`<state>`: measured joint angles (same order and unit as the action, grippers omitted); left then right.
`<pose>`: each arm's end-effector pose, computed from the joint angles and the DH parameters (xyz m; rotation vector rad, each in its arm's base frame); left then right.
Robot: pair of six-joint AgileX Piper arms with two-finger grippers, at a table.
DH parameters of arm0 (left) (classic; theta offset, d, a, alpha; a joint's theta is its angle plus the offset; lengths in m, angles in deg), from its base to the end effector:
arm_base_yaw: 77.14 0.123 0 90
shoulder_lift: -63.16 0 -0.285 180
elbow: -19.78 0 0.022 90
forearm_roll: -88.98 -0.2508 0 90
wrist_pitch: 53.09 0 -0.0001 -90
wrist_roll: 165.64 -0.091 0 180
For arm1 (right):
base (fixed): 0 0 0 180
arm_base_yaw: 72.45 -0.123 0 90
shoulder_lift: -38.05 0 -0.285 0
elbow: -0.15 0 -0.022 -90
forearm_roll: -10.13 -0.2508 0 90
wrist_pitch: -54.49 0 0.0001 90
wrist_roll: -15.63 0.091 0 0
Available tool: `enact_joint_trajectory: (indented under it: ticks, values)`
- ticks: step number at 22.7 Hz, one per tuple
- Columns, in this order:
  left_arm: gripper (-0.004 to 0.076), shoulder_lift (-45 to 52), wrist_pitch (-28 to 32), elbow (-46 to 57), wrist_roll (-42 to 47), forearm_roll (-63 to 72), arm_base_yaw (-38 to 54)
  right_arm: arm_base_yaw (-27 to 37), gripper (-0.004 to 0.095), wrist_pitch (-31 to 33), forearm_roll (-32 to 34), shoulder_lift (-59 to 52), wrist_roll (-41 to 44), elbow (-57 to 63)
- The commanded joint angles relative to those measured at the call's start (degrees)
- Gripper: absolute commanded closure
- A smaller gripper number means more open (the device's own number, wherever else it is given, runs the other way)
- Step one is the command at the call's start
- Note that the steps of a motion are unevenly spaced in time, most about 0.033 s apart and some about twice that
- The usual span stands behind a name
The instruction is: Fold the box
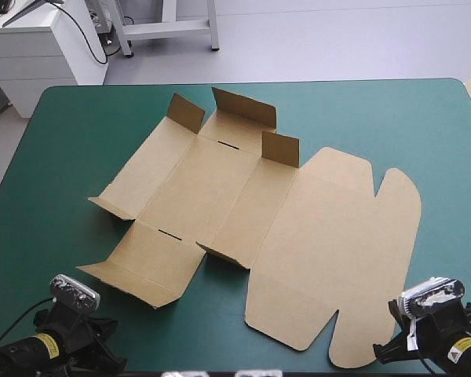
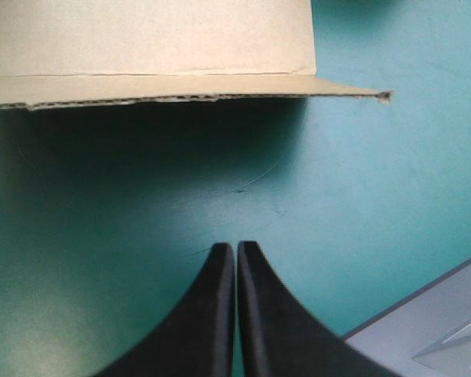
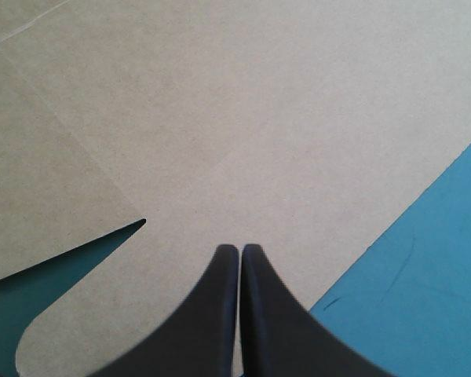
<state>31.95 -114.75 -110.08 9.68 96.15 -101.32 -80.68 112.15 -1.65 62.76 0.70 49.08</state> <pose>0.0465 -0.0318 0.2580 0.5981 2.4383 -0.3033 0.0407 0.0218 0.2753 -0.4218 2.2372 0.1946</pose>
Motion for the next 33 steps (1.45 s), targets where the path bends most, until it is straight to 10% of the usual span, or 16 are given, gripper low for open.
enact_joint_trajectory:
  ticks: [1,22,33]
  values:
    - [0.0731,-0.51,2.31,-1.4,0.09,0.78,-0.34,-0.11,0.091,-3.42,-0.91,0.58,-0.37,-1.79]
    - [0.0731,-0.51,2.31,-1.4,0.09,0.78,-0.34,-0.11,0.0929,-7.49,-1.1,0.81,-0.49,-1.91]
    - [0.0731,-0.51,2.31,-1.4,0.09,0.78,-0.34,-0.11,0.0929,-16.57,-1.28,25.56,-6.64,-22.5]
